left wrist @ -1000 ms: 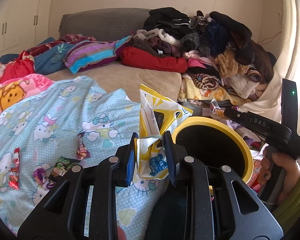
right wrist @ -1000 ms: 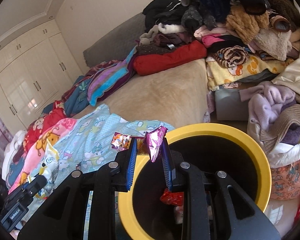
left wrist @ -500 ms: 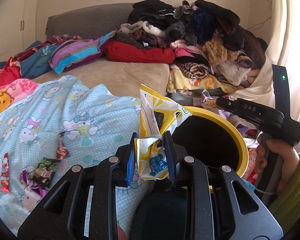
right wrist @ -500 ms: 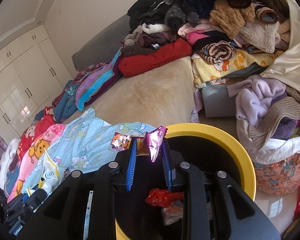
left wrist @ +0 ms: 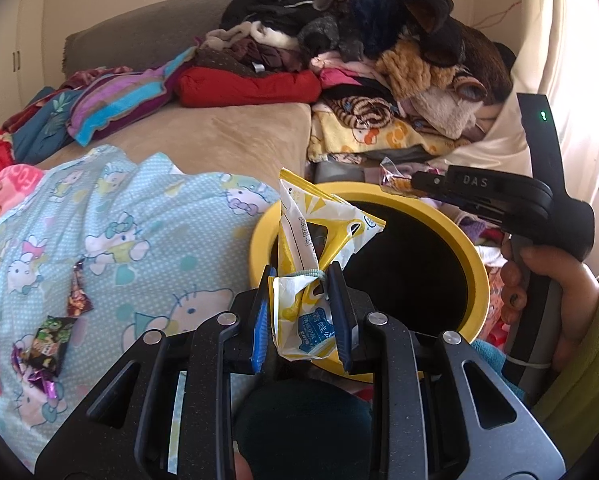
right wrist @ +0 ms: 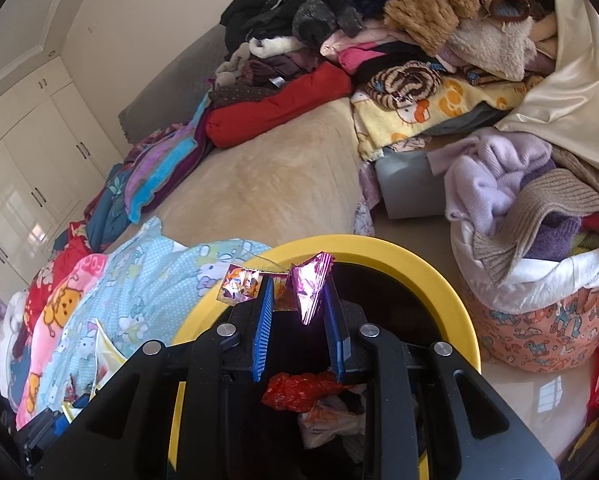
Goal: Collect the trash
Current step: 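Open both tools to drop the wrappers into the bin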
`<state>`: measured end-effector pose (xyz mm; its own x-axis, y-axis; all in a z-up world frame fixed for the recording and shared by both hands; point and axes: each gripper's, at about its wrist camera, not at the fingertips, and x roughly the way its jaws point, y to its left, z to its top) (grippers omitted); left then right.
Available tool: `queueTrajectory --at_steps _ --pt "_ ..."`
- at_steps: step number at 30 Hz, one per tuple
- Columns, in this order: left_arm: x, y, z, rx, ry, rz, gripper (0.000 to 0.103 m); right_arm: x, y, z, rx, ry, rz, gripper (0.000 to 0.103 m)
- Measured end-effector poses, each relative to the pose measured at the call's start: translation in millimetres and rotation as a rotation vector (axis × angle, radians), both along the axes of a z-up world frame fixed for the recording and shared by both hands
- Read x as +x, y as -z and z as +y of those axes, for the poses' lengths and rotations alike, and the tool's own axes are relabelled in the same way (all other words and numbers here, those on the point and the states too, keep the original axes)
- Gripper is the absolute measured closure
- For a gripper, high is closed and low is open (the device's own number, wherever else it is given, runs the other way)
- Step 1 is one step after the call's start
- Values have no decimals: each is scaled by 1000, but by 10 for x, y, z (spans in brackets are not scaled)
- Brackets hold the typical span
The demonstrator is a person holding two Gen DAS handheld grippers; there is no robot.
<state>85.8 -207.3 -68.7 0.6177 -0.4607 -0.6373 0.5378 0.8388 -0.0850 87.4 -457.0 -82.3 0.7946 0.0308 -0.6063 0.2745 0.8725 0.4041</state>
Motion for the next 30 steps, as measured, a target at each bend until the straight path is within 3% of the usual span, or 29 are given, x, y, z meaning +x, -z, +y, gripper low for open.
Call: queueTrajectory --at_steps 15,25,26,27,28,29,30 --pt "116 252 -324 40 55 72 83 51 159 -94 -3 9 40 79" --pt "325 340 -426 25 39 141 82 58 201 -141 11 24 50 73" --pt "342 340 -428 21 33 145 81 57 203 -145 13 24 51 67" --pt "345 330 -434 15 30 145 77 55 207 -153 19 27 53 62" --pt "343 313 -420 2 27 141 67 50 204 -161 23 32 50 54" --pt "337 296 -397 -9 22 135 59 47 203 -170 24 34 48 53" --pt "333 283 -375 -16 14 128 44 48 199 -171 22 34 49 53"
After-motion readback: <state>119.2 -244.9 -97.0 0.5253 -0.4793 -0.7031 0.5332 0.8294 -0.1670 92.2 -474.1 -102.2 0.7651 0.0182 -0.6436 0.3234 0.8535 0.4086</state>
